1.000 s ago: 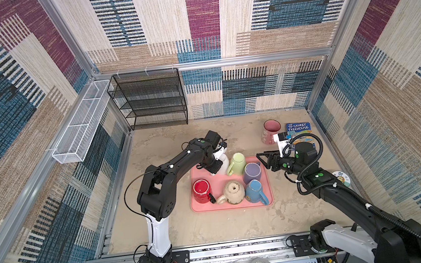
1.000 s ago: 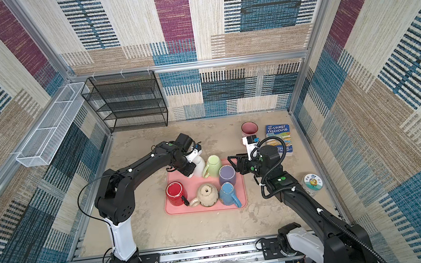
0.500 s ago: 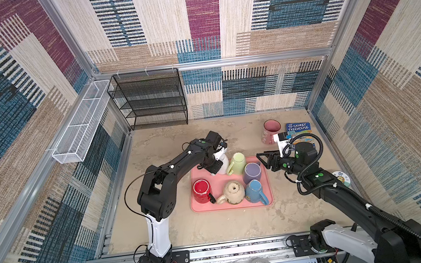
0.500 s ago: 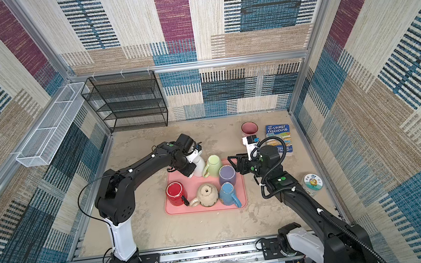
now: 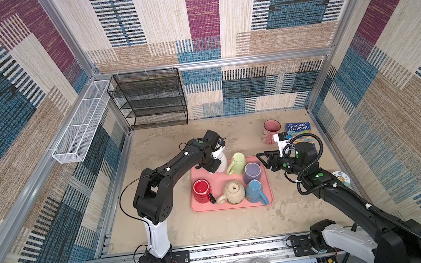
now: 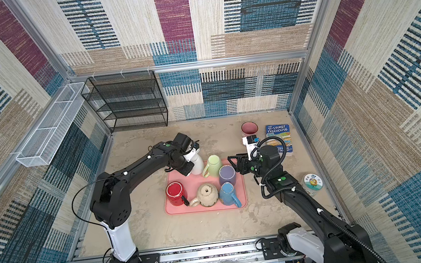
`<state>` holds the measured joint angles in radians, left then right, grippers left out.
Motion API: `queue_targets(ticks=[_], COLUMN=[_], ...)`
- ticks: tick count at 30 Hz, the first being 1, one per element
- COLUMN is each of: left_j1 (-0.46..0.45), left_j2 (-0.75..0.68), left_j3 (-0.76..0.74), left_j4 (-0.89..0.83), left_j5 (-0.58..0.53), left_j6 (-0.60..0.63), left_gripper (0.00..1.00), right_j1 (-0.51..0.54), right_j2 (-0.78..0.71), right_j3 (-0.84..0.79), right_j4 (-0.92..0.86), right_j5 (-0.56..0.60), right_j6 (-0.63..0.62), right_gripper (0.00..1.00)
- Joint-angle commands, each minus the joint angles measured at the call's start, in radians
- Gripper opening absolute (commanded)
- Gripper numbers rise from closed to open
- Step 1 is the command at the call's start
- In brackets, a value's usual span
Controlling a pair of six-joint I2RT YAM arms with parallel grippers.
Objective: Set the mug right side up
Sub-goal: 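Lower the left gripper onto the white mug's base and grip it, then lift the white mug with the left gripper toward the right gripper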
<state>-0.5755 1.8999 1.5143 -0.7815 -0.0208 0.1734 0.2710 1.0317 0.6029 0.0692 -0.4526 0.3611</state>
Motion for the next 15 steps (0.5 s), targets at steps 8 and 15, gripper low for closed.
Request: queue_targets(ticks=[8, 15], left_j1=[0.003, 0.011], left_j2=[-0.104, -0.218], left_j3=[-0.035, -0.079], left_j4=[0.025, 0.045], left_j5=[0.029, 0.101], left_j6=[-0.068, -0.113], left_gripper=[0.00, 0.00], right_j1=[0.001, 0.006], right_j2=[-0.009, -0.023], right_j3=[-0.003, 0.003], right_j4=[0.050, 0.058], right_j5=[-0.039, -0.091], right_j6=[0.006, 0.002], right_gripper=[0.57, 0.58])
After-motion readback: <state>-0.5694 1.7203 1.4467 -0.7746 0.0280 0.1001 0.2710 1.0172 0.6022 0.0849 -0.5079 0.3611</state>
